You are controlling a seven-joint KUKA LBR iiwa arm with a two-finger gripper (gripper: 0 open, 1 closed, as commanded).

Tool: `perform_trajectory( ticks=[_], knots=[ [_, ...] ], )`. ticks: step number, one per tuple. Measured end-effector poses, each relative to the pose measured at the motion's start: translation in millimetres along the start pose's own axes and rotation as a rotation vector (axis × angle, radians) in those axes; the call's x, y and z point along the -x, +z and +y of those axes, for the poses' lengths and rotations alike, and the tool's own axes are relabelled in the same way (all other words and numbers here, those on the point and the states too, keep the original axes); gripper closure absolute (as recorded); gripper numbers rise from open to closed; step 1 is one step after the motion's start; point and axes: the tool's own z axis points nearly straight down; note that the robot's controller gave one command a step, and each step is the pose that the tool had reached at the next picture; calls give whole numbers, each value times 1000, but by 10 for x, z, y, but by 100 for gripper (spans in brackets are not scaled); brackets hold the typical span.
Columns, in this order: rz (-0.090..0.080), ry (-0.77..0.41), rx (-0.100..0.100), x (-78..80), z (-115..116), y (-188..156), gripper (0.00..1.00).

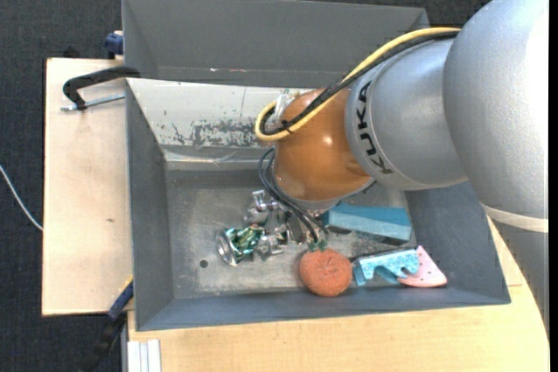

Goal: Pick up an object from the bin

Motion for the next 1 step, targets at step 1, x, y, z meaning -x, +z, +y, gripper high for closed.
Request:
perform_trajectory(
  ticks=[1],
  knots=[
    [-4,-69,-1,-2,-47,-400,100]
  ],
)
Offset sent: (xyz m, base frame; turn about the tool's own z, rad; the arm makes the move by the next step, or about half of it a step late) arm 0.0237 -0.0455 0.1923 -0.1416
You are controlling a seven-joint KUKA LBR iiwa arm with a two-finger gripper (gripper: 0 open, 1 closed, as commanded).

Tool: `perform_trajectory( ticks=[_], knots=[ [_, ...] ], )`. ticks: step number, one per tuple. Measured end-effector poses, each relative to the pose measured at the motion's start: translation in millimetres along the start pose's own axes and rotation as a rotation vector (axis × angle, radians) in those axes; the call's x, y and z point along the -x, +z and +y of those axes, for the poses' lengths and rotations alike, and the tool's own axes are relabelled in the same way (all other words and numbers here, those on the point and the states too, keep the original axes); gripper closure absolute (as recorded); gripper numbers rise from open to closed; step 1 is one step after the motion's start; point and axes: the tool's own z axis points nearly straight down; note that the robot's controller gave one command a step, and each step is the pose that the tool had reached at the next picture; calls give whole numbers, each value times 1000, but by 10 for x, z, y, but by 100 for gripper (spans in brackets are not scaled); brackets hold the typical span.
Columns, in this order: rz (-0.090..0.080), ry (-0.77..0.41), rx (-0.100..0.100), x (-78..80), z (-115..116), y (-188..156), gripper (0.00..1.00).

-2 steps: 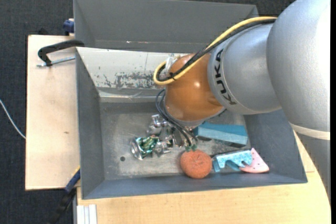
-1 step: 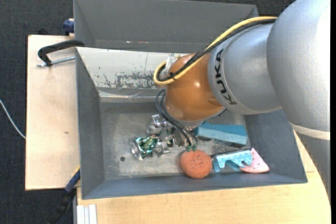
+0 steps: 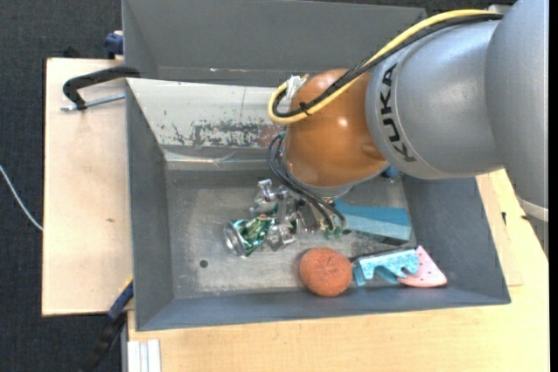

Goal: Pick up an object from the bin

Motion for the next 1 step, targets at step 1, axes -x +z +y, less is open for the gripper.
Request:
perform_trajectory(
  ticks=[1],
  knots=[
    [5,-92,0,116,-404,-1322,100]
  ],
)
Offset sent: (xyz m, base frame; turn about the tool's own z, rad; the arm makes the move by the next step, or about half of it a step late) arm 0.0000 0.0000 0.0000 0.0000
